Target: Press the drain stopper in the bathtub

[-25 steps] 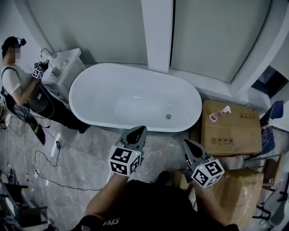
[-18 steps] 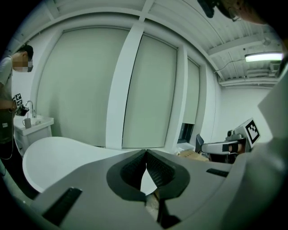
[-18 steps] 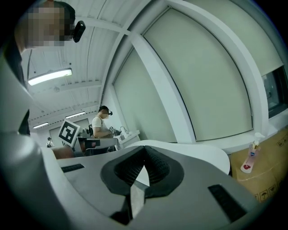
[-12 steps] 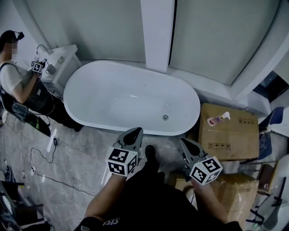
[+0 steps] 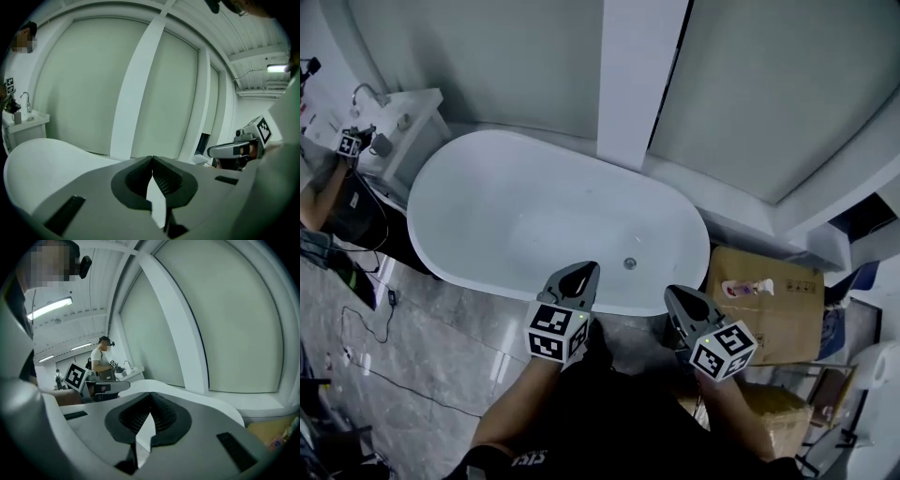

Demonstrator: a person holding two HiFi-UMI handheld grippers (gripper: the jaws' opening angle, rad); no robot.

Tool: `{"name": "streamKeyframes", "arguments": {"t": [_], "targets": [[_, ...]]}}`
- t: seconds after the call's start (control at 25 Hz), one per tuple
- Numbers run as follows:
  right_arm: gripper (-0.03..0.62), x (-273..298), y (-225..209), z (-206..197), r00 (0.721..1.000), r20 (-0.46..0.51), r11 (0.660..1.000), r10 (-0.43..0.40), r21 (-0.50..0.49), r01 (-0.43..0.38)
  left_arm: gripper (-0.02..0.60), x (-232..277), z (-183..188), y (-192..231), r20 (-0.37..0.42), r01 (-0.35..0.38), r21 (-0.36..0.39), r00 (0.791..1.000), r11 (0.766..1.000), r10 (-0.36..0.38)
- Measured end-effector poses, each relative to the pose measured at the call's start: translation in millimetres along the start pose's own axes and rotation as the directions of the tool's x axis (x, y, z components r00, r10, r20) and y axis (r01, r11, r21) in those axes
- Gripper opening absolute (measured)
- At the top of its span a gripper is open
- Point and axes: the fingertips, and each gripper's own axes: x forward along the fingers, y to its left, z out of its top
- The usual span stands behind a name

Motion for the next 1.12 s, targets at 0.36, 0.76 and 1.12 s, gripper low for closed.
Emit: {"name": "streamKeyframes", "arguments": {"t": [0.36,0.76,1.12], "targets": [[0.014,77.7,-30.2,9.1,0.996,-0.090,0.999,0.016,0.042,-0.012,0.014,60.6,14.4,48.7,-0.027,0.019,-0.024,0.999,1.000,-0.020],[0.014,117.4,-51.4,21.0,0.983,-0.157,0.994,0.098,0.062,-0.089,0.014,76.6,4.8,86.9,-0.060,-0.098,-0.145,0.994,0.985,0.090],[0.014,126.1,-114.6,24.1,0.966,-0.179,0.980,0.189,0.093,-0.174,0.014,120.1,13.0,82.0,-0.097,-0.223,-0.164,0.973,0.961,0.210]]}}
